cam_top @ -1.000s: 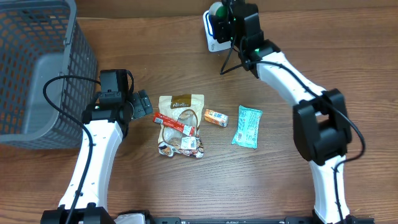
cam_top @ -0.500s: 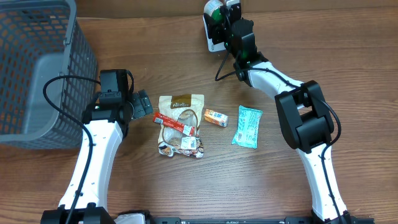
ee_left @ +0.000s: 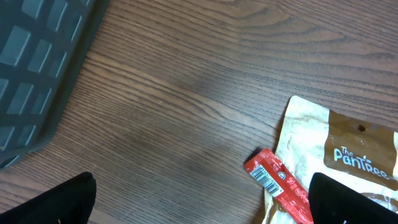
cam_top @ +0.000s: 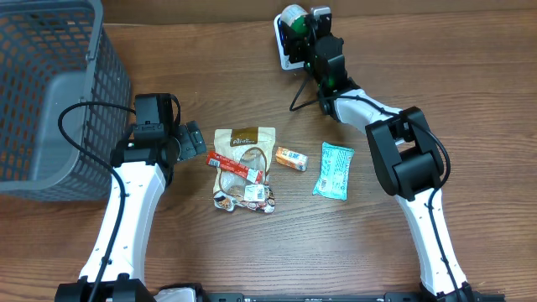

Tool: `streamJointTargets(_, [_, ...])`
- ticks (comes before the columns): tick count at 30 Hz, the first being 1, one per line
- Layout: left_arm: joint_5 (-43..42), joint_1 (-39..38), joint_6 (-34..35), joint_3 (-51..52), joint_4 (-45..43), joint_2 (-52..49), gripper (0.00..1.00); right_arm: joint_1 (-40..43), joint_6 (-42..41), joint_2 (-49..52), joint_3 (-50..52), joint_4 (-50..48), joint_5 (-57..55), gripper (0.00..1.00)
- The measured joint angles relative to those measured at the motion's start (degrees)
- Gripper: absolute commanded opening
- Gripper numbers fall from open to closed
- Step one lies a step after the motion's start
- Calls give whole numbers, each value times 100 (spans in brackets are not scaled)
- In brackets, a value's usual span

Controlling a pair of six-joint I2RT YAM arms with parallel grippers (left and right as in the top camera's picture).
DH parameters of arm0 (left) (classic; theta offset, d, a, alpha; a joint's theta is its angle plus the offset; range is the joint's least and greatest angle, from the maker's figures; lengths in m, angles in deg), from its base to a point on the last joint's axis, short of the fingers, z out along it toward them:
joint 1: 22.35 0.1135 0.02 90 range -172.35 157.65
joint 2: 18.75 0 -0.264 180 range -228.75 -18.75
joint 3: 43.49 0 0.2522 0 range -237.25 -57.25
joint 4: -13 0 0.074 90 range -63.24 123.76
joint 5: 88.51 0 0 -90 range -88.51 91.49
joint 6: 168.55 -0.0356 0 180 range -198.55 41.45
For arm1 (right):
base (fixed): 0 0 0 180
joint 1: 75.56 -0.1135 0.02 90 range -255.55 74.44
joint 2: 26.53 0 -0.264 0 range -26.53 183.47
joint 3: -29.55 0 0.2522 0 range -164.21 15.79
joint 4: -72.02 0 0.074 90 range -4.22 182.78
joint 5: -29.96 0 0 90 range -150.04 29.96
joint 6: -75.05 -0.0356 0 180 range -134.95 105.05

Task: Scan the item barcode
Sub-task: 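Carry the jar to the white scanner and hold it in front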

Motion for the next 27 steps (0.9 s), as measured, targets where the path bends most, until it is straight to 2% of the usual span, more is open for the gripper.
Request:
streamJointTargets(3, [0,0,0,0,0,0,100,15,-55,24,0,-197,-13,22])
streamJointTargets(7, [0,0,0,0,0,0,100,20,-76,39,0,-992,-39,12])
streamJointTargets(19, [0,0,-2,0,0,0,100,20,-221,20,-2,-1840,-37,9])
streamJointTargets(23, [0,0,0,0,0,0,99,20,-229,-173,2,-1322,-13,9])
streamJointTargets(27, [0,0,0,0,2,0,100,20,-232,-721,13,-337,33,9])
